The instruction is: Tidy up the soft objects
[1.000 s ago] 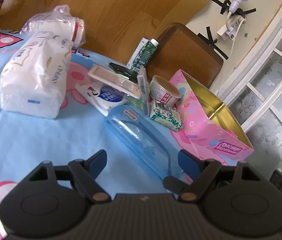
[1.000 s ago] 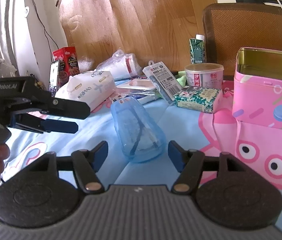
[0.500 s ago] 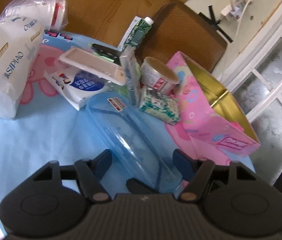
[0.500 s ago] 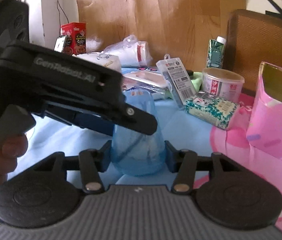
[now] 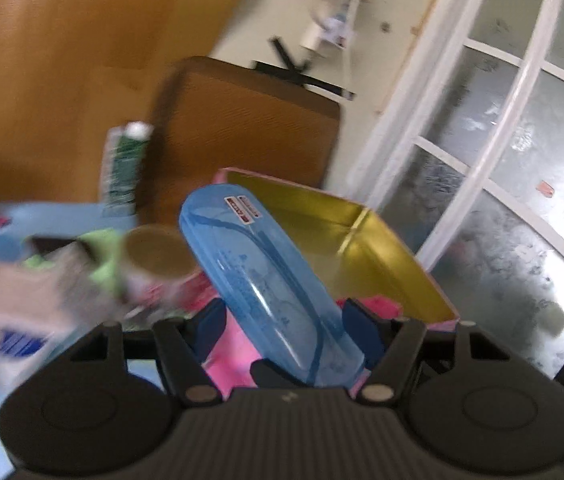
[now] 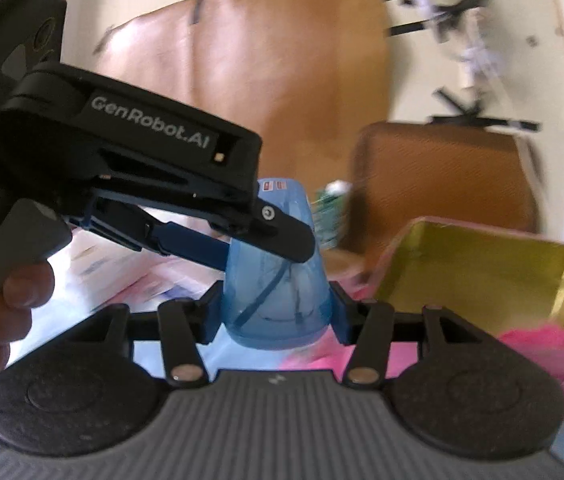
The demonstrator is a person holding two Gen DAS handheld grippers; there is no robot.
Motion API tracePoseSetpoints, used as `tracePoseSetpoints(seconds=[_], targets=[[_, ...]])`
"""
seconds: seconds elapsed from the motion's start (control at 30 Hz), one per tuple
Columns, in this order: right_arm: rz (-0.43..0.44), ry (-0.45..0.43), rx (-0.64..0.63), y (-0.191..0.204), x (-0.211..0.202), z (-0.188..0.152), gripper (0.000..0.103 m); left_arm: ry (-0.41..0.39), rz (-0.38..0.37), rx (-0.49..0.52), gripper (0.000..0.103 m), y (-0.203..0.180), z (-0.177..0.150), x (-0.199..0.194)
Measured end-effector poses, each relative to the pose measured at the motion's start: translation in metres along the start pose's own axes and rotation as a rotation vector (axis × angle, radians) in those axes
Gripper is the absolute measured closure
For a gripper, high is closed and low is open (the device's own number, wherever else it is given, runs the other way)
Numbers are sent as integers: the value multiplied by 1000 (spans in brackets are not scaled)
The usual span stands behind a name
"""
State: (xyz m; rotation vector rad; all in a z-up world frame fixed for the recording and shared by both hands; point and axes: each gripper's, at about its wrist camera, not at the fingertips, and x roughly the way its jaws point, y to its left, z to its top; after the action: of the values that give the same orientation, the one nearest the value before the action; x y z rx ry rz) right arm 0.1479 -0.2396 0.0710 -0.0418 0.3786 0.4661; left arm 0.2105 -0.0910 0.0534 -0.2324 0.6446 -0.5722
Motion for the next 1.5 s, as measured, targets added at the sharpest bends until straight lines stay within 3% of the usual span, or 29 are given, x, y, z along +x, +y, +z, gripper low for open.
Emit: tracePoseSetpoints(seconds=[0.17, 0.3, 0.47, 0.53, 0.73, 0.87, 0.97, 1.07, 1.23, 1.37, 1.5], targets=[[-117, -1, 47, -52, 5, 6, 48, 47, -43, 43, 37, -28, 16, 65], [-162, 48, 115, -90, 17, 0, 48, 96, -45, 47, 37, -36, 22, 108], [-229, 137, 121, -116, 48, -7, 47, 112, 29, 89, 36, -45, 22, 133], [-283, 141, 121, -119, 53, -13, 46, 88, 16, 93, 36, -46, 22, 121], [-289, 32, 206, -123, 29, -14, 46, -1, -1, 92, 33, -31, 18, 56], [-229, -29, 208, -101, 15, -8, 46, -60, 51, 101, 32, -5, -6, 2], [-164, -53, 185, -74, 12, -4, 46, -86, 145, 116, 32, 23, -39, -39], [-85, -31, 151, -44, 19, -5, 46, -86, 280, 102, 32, 60, -75, -72], [25, 65, 53, 9, 48, -11, 47, -78, 417, -25, 32, 120, -108, -101], [60, 110, 7, 37, 75, -9, 47, -114, 415, -126, 32, 148, -116, -110], [38, 143, 4, 46, 109, 6, 47, -124, 413, -114, 32, 146, -115, -106]])
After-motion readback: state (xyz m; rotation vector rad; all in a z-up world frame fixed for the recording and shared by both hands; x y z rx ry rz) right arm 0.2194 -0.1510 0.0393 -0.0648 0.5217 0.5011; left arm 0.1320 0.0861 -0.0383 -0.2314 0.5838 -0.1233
